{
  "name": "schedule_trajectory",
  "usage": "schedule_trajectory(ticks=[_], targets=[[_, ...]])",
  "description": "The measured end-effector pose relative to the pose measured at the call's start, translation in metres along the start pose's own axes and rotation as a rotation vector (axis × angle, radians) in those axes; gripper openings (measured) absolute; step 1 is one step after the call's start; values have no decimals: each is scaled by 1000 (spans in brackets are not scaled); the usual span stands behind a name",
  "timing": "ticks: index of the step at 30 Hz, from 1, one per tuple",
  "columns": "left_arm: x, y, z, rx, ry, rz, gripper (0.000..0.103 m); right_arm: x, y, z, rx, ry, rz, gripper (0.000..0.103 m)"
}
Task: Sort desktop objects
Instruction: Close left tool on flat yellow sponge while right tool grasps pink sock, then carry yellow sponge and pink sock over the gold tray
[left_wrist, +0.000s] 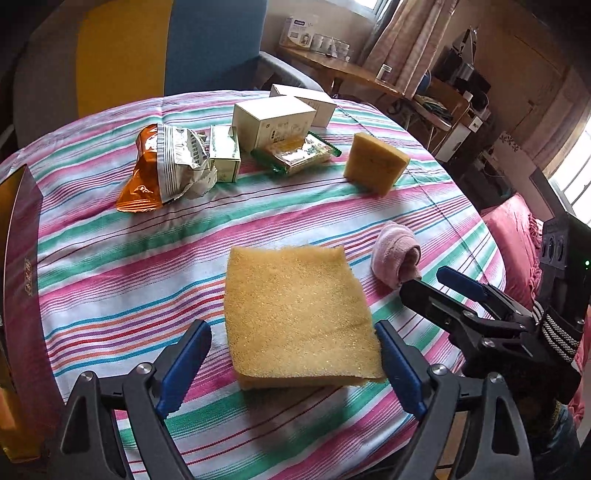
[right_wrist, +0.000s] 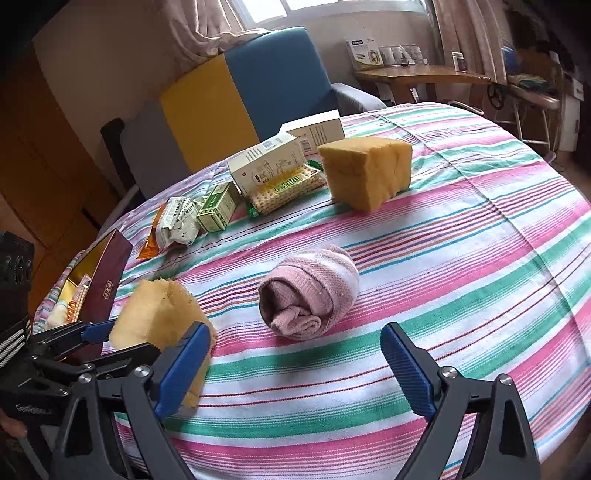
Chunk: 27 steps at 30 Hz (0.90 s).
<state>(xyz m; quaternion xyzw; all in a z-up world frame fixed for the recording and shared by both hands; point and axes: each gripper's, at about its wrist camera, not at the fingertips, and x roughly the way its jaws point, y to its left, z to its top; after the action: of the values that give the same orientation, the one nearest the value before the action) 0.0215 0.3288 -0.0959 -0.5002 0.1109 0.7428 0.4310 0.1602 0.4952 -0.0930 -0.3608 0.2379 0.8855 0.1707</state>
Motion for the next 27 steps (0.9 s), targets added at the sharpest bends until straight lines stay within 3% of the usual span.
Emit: schedule_trajectory(ticks=[7,9,11,14,21,27], targets=[[4,4,3,-21,-4,-30,91,26,9,20,-79,32,-80,99],[8,6,2,-38,15,-39,91,34,8,22,-83,53,-89,90],[10,7,1,-50,23,-48,91,38,8,23,-96,72,-97,73],[10,6,0,-47,20,-61,86,39,7,21,-101,76,-102,63],[-2,0,-7,-2,-26,-39,75,29,14,13,-104,62,-67,60],[-31,13,-15,-34,-100,-47,74,12,34,9,-121,34,-26,60]])
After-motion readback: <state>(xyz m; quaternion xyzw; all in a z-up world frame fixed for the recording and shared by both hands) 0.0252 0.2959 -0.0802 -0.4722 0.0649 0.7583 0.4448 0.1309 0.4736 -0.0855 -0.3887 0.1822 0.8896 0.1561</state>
